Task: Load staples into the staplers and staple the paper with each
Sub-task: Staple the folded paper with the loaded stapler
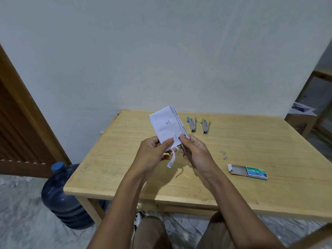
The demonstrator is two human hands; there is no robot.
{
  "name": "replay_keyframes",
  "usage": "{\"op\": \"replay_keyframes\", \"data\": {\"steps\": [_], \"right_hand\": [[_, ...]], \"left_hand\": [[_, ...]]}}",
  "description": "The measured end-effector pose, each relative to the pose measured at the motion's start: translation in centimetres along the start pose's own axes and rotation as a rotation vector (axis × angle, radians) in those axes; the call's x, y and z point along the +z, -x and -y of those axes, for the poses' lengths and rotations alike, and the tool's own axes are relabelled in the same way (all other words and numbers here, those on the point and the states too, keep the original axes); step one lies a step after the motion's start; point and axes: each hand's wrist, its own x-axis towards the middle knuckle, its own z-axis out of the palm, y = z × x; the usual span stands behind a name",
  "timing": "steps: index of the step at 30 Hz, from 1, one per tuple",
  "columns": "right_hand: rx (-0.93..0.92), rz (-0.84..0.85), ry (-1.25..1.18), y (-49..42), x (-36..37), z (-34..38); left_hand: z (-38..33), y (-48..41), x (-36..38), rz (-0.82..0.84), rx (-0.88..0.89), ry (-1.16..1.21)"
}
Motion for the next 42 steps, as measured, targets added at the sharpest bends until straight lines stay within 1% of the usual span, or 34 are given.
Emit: {"op": "replay_keyframes", "data": {"steps": [5, 11, 14, 16, 19, 21, 23, 26, 29, 30, 31, 33, 34, 35, 36, 37, 39, 40, 42], "right_hand": [[-0.017, -0.054, -0.039, 0.0, 0.2, -0.2], [-0.058, -0.094, -0.002, 0.1, 0.2, -0.2], [-0.025, -0.073, 0.07, 0.5, 0.1, -0.1], [0.006, -0.074, 0.051, 0.6, 0.0, -0.4], [0.043, -0.177, -0.006, 0.3, -0.2, -0.5], [0.062, -0.249, 0.02, -0.1, -0.3, -0.4], [0.05, -0.271, 0.044, -0.5, -0.6, -0.2], [0.055, -0.202, 0.119, -1.1, -1.3, 0.4], [0.075, -0.06, 0.305, -1.5, -2.7, 1.4], [0.078, -0.017, 0.382, -1.6, -3.1, 1.8], [0.081, 0.014, 0.454, -1.6, -3.4, 2.3], [0.075, 0.045, 0.538, -1.8, -3.4, 3.0], [0.062, 0.037, 0.552, -2.0, -3.2, 3.2], [0.046, 0.011, 0.556, -2.2, -2.9, 3.2], [0.031, -0.033, 0.552, -2.4, -2.7, 3.1], [0.016, -0.086, 0.542, -2.6, -2.5, 2.9], [-0.006, -0.178, 0.518, -2.7, -2.4, 2.5], [-0.007, -0.197, 0.51, -2.5, -2.3, 2.3], [0.039, -0.202, 0.487, -2.2, -2.3, 1.7]], "left_hand": [[0.0, 0.0, 0.3, 0.011, -0.003, -0.004], [0.2, -0.1, 0.4, 0.008, -0.023, 0.014], [0.3, -0.2, 0.1, 0.008, -0.037, 0.025], [0.4, -0.3, 0.1, -0.002, -0.049, 0.041], [0.5, -0.3, 0.2, -0.001, -0.077, 0.083], [0.8, -0.2, 0.2, 0.013, -0.105, 0.071], [1.0, -0.2, 0.1, 0.027, -0.144, 0.07], [0.9, -0.6, -0.7, -0.019, -0.159, 0.058], [0.3, -1.4, -2.6, -0.14, -0.118, 0.048], [0.0, -1.5, -3.3, -0.14, -0.118, 0.026], [-0.3, -1.6, -3.9, -0.1, -0.129, -0.01], [-0.9, -1.6, -4.5, 0.055, -0.174, -0.086], [-1.1, -1.5, -4.6, 0.115, -0.184, -0.111], [-1.1, -1.6, -4.5, 0.131, -0.173, -0.116], [-0.8, -1.9, -4.5, 0.092, -0.145, -0.103], [-0.5, -2.2, -4.4, 0.004, -0.109, -0.081], [1.0, -3.5, -4.7, -0.257, -0.04, -0.1], [1.8, -4.1, -4.8, -0.386, -0.008, -0.152], [3.1, -4.8, -4.8, -0.563, 0.043, -0.252]]}}
